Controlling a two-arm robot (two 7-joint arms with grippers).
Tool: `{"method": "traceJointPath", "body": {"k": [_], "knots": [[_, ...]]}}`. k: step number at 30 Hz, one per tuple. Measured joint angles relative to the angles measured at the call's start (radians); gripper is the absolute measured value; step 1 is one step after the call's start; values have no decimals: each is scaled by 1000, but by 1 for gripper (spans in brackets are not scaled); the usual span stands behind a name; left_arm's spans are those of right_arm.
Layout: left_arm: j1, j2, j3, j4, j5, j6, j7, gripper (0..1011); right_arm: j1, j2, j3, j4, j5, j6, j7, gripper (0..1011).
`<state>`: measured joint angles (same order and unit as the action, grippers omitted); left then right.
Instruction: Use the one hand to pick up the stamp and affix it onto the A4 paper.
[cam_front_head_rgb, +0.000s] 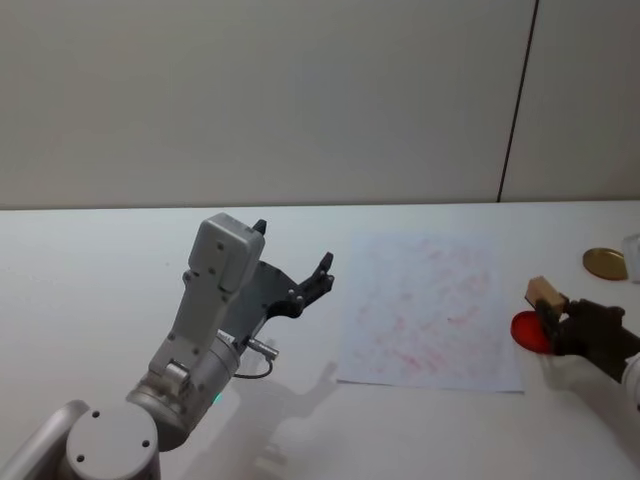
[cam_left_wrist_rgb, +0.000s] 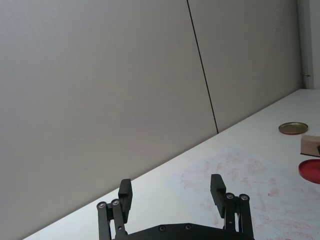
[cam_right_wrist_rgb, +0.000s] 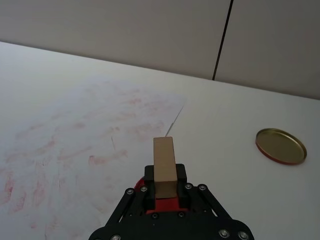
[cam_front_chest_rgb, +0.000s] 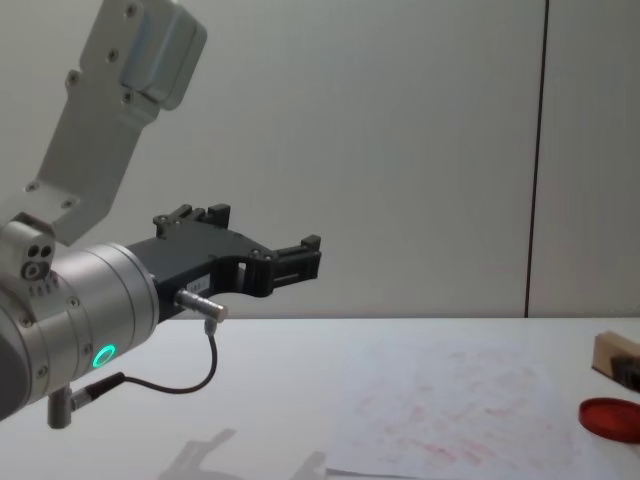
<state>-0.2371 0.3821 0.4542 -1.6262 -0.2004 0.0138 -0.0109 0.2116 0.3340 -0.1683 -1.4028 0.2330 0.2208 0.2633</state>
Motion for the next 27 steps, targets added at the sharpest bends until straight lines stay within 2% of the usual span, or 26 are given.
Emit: {"method": "traceJointPath", "body": {"k": [15,18,27], "knots": [[0,0,0,0,0,0,0,993,-8,1,-1,41,6,7,8,219],[0,0,0,0,0,0,0,993,-8,0,-1,45,15,0,7,276],[0,0,0,0,0,0,0,993,-11,-4,0,46,38,-20,-8,566]]}}
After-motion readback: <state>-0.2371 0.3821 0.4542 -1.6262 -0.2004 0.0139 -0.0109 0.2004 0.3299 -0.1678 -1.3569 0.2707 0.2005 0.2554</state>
